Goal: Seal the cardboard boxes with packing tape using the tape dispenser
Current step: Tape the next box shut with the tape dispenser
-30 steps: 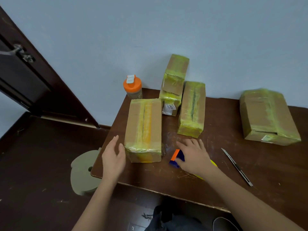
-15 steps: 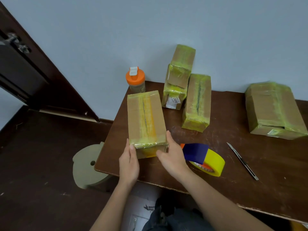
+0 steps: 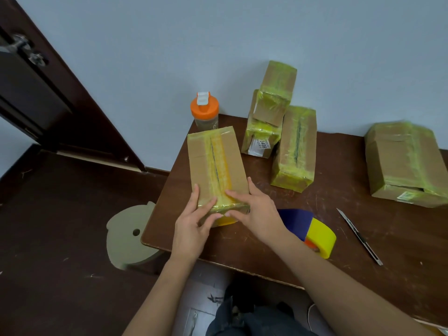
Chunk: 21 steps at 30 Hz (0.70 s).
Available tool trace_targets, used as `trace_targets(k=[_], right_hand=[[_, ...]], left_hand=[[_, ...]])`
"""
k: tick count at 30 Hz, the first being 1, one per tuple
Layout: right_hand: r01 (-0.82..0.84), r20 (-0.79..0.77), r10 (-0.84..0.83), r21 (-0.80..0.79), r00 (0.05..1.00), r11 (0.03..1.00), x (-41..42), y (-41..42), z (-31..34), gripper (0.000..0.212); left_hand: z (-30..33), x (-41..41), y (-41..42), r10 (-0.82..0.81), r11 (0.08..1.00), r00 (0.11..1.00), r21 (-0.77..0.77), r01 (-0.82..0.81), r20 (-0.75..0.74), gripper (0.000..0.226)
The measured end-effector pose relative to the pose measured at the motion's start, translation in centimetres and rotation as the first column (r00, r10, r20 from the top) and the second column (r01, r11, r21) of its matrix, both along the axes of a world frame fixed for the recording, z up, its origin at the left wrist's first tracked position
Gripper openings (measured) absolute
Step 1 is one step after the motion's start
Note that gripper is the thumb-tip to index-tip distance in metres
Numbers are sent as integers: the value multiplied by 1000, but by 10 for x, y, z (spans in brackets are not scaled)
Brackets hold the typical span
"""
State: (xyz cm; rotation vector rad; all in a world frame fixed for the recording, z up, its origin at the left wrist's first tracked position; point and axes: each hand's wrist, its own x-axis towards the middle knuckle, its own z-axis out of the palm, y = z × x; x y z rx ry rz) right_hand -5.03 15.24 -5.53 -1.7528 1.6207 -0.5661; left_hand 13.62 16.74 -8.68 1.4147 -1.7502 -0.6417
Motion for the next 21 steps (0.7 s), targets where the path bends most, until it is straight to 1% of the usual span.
trace_targets(k=[2,5,8,11,14,16,18,21], right_hand=[[59,-2,-59,-33,998,998,3,-1,-5,53],[135,85,-129,-72,988,988,7,-1,-15,49],[166,136,-153,-85,979,983,8,-3,-22,47],[136,111,-125,-102,986,985,4,-4,-22,50],[76,71,-72,-49,995,996,0,-7,-16,55],[101,85,-97,-45,992,994,1,-9,-17,55],[120,120,-111,-75,987,990,1,-10,-20,48],[57,118,-38,-161,992,985,-3,-11,-24,44]], left_hand=[[-3,-2,-2,11,999,1000,-44,-11,-19,41],[-9,-7,-4,29,995,999,-98,-33,-41,38],[-12,-9,-5,56,993,995,-99,-64,-76,35],[-9,-8,-4,38,995,997,-90,-43,-62,37],[-1,-8,-5,59,997,996,-39,-62,-66,37],[-2,-11,-5,82,996,991,-24,-84,-102,34],[-5,-11,-6,79,995,992,-50,-85,-102,33],[-7,-4,-7,18,992,1000,-121,-20,-17,32]])
